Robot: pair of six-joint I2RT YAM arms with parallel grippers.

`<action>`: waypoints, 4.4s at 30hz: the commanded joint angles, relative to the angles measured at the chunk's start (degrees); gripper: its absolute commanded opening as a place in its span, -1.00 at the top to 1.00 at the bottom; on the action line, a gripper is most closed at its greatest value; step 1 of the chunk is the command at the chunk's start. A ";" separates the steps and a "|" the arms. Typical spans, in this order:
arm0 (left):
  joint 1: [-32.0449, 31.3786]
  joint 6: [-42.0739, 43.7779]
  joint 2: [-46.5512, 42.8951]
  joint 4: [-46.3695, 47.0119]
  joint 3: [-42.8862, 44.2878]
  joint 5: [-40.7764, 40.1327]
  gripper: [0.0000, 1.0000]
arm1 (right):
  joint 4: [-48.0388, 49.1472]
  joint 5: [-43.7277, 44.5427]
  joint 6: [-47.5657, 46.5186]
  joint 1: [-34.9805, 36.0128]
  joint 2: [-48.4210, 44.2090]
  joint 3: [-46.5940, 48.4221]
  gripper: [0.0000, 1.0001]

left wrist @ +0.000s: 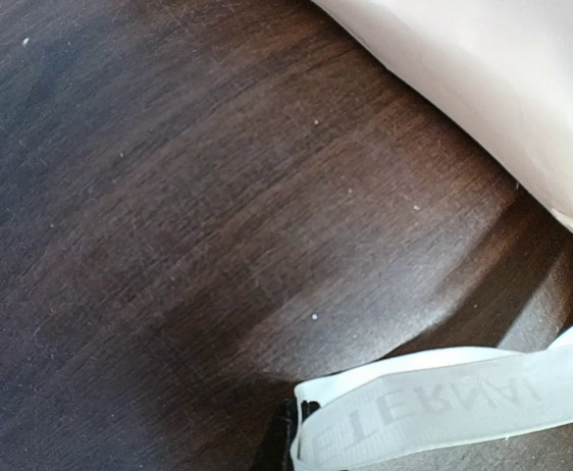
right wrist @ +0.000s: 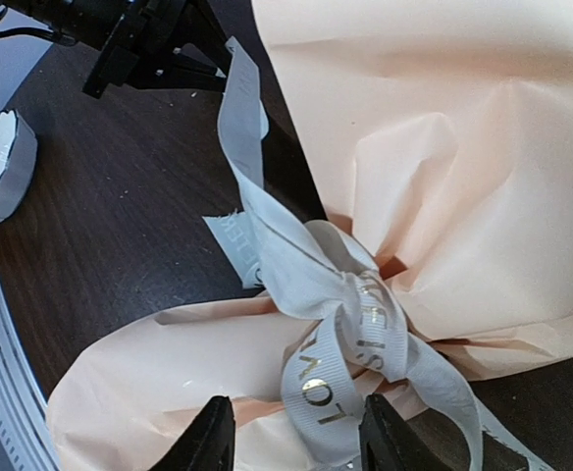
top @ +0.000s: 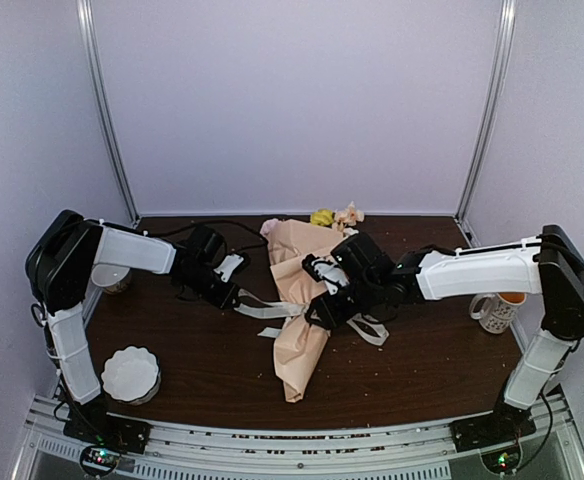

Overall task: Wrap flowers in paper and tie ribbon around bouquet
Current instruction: Tie the half-tied ribbon around the folded bouquet.

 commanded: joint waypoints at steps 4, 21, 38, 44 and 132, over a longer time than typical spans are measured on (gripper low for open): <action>-0.46 0.75 2.55 -2.89 -1.34 0.86 0.93 | -0.23 5.19 -0.13 0.11 0.87 2.22 0.06; -0.46 0.75 2.53 -3.04 -1.36 0.64 0.93 | -0.54 2.54 0.85 0.23 -1.80 0.46 0.97; -0.46 0.75 3.38 -3.24 -0.90 0.01 0.97 | -8.50 -8.65 0.96 5.01 -16.75 -12.42 1.00; -0.49 0.90 3.59 -3.24 -0.79 -0.38 0.99 | -9.86 -8.09 4.29 8.80 -18.41 -18.91 0.70; 6.25 -0.12 11.47 -9.64 17.78 -4.76 1.00 | 1.16 -12.61 21.48 -0.77 -22.69 -43.36 1.00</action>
